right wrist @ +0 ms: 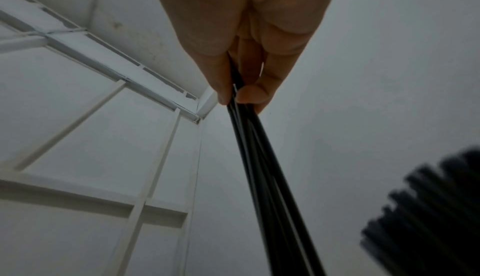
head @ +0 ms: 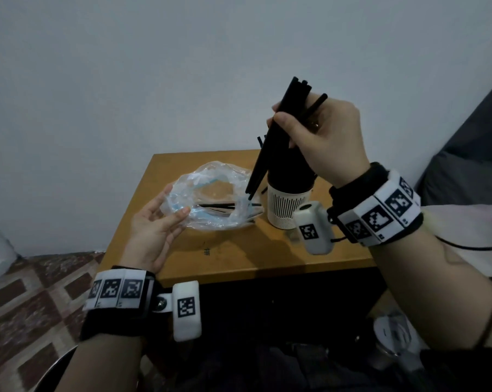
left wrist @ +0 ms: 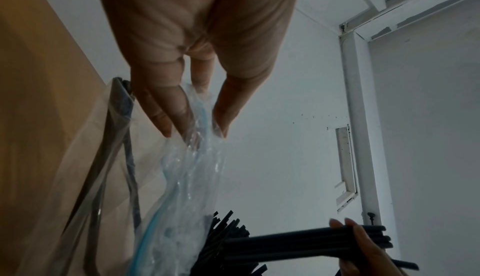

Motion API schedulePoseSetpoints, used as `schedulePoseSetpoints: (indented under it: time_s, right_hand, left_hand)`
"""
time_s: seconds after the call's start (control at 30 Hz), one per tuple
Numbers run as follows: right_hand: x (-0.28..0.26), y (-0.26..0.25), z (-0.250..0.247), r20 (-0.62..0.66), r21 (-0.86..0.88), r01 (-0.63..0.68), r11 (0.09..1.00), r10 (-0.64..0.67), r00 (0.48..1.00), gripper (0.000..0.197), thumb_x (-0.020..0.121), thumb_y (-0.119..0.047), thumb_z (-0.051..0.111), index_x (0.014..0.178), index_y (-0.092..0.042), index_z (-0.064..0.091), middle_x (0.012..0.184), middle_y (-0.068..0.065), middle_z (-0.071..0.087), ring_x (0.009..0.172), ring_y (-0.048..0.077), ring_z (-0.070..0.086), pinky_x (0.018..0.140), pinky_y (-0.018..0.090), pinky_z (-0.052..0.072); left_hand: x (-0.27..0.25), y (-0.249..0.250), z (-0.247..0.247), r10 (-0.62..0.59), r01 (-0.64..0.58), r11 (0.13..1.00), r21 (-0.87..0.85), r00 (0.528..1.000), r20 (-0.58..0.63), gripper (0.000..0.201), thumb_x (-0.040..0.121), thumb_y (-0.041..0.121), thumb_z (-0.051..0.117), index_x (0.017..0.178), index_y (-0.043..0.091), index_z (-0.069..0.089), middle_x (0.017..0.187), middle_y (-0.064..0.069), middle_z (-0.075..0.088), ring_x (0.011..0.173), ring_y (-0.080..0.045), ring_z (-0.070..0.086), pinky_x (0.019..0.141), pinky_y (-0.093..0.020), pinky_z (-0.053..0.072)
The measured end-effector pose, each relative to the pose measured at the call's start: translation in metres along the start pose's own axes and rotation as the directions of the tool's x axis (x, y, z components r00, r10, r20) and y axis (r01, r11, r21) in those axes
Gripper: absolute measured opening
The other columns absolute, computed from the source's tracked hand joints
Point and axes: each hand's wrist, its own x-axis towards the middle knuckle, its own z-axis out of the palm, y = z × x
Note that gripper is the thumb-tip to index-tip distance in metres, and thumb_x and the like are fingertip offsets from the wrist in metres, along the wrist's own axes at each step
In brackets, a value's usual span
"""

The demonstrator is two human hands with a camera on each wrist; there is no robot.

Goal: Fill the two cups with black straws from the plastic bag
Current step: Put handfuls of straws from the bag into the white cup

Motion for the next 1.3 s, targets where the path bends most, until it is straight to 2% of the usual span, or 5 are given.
schedulePoseSetpoints:
  time_s: [0.33, 0.5, 0.8, 1.0, 1.3]
  right_hand:
    - [0.018, 0.019, -0.028, -0.139, -0.279, 0.062, 0.958, -0.104, 0.985, 0.022, 0.088, -0.030, 0.060, 0.095, -0.012, 0.070, 0.080, -0.008, 0.066, 0.062, 0.010, 0.061, 0.067, 0.038, 0.056]
    - [0.017, 0.029, -0.026, -0.112, -0.374, 0.091, 0.923, -0.142, 0.984, 0.022, 0.089, -0.027, 0.060, 0.097, -0.009, 0.070, 0.086, 0.002, 0.072, 0.069, 0.010, 0.062, 0.069, 0.020, 0.050]
    - [0.014, 0.079, -0.004, -0.024, -0.591, -0.166, 0.789, 0.189, 0.982, 0.029, 0.088, -0.039, 0.059, 0.097, -0.012, 0.065, 0.096, 0.007, 0.058, 0.099, 0.018, 0.049, 0.082, 0.025, 0.039]
    - [0.014, 0.075, -0.003, -0.100, -0.235, -0.030, 0.972, 0.007, 0.995, 0.090, 0.077, -0.009, 0.075, 0.148, -0.016, 0.020, 0.133, 0.007, 0.048, 0.118, 0.015, 0.047, 0.099, 0.024, 0.039]
    - [0.012, 0.085, 0.001, 0.425, -0.633, 0.195, 0.749, 0.126, 0.896, 0.049, 0.101, -0.039, 0.033, 0.143, -0.014, 0.039, 0.150, 0.003, 0.037, 0.139, 0.018, 0.032, 0.116, 0.036, 0.024]
  left_hand:
    - [0.001, -0.001, -0.001, 0.005, -0.004, 1.000, 0.030, 1.000, -0.016, 0.066, 0.076, -0.007, 0.063, 0.136, 0.018, 0.053, 0.138, -0.015, 0.051, 0.103, -0.022, 0.065, 0.067, -0.019, 0.057]
    - [0.001, 0.003, 0.000, 0.006, -0.006, 1.000, 0.021, 1.000, -0.021, 0.066, 0.075, -0.007, 0.063, 0.135, 0.017, 0.052, 0.137, -0.015, 0.052, 0.100, -0.020, 0.066, 0.066, -0.019, 0.058]
    - [0.000, 0.006, 0.003, 0.011, -0.011, 0.999, 0.046, 1.000, -0.001, 0.061, 0.081, -0.010, 0.059, 0.134, 0.018, 0.052, 0.134, -0.014, 0.055, 0.093, -0.016, 0.068, 0.063, -0.017, 0.057]
    - [0.000, 0.006, 0.002, 0.005, -0.005, 0.999, 0.047, 1.000, 0.008, 0.063, 0.082, -0.010, 0.059, 0.138, 0.016, 0.050, 0.134, -0.014, 0.055, 0.099, -0.020, 0.066, 0.063, -0.018, 0.057]
    - [0.000, 0.004, 0.001, 0.016, -0.016, 0.999, 0.039, 1.000, 0.010, 0.066, 0.077, -0.009, 0.061, 0.137, 0.016, 0.051, 0.132, -0.012, 0.058, 0.089, -0.014, 0.071, 0.063, -0.018, 0.057]
